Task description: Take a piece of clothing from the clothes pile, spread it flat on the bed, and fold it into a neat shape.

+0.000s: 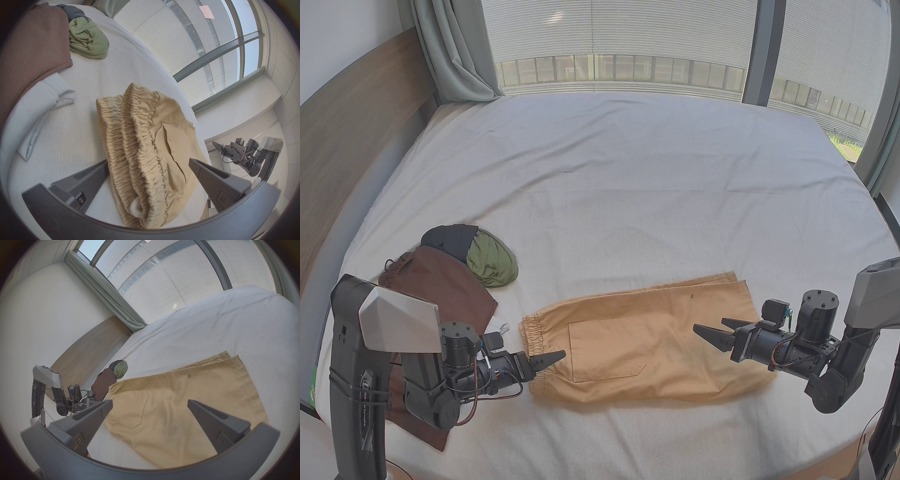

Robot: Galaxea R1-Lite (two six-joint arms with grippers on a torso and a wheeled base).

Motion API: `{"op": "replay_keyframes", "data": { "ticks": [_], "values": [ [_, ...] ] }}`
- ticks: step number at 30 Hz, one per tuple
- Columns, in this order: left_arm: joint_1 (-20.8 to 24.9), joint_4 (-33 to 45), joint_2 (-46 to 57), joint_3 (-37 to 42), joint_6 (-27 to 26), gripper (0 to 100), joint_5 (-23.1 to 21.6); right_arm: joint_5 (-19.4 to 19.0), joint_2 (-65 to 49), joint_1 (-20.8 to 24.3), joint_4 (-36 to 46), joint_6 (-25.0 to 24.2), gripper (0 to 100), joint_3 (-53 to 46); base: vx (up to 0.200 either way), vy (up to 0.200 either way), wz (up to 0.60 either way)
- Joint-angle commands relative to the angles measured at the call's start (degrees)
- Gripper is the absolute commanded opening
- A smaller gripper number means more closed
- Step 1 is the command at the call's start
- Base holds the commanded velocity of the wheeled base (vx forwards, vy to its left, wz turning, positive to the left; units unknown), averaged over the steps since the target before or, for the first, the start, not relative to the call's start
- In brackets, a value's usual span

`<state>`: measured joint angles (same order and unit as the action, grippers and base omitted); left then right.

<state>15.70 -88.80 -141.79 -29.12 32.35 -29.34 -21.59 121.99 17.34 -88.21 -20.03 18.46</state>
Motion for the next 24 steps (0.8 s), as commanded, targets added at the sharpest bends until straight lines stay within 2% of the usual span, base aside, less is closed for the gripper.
{"op": "replay_keyframes", "data": {
  "ticks": [1, 16, 17, 24],
  "values": [
    [0.6, -0.1, 0.1, -0.2, 0.9, 100, 0.2, 0.0, 0.1, 0.0, 0.0, 0.0, 100, 0.0, 0.0, 0.0, 0.0],
    [1.3, -0.1, -0.1, -0.5, 1.9, 100, 0.3, 0.0, 0.1, 0.0, 0.0, 0.0, 100, 0.0, 0.0, 0.0, 0.0],
    [1.2, -0.1, -0.1, -0.5, 1.9, 0, 0.3, 0.0, 0.1, 0.0, 0.0, 0.0, 100, 0.0, 0.0, 0.0, 0.0],
    [1.2, -0.1, -0.1, -0.6, 1.9, 0, 0.5, 0.0, 0.1, 0.0, 0.0, 0.0, 100, 0.0, 0.0, 0.0, 0.0]
  ]
}}
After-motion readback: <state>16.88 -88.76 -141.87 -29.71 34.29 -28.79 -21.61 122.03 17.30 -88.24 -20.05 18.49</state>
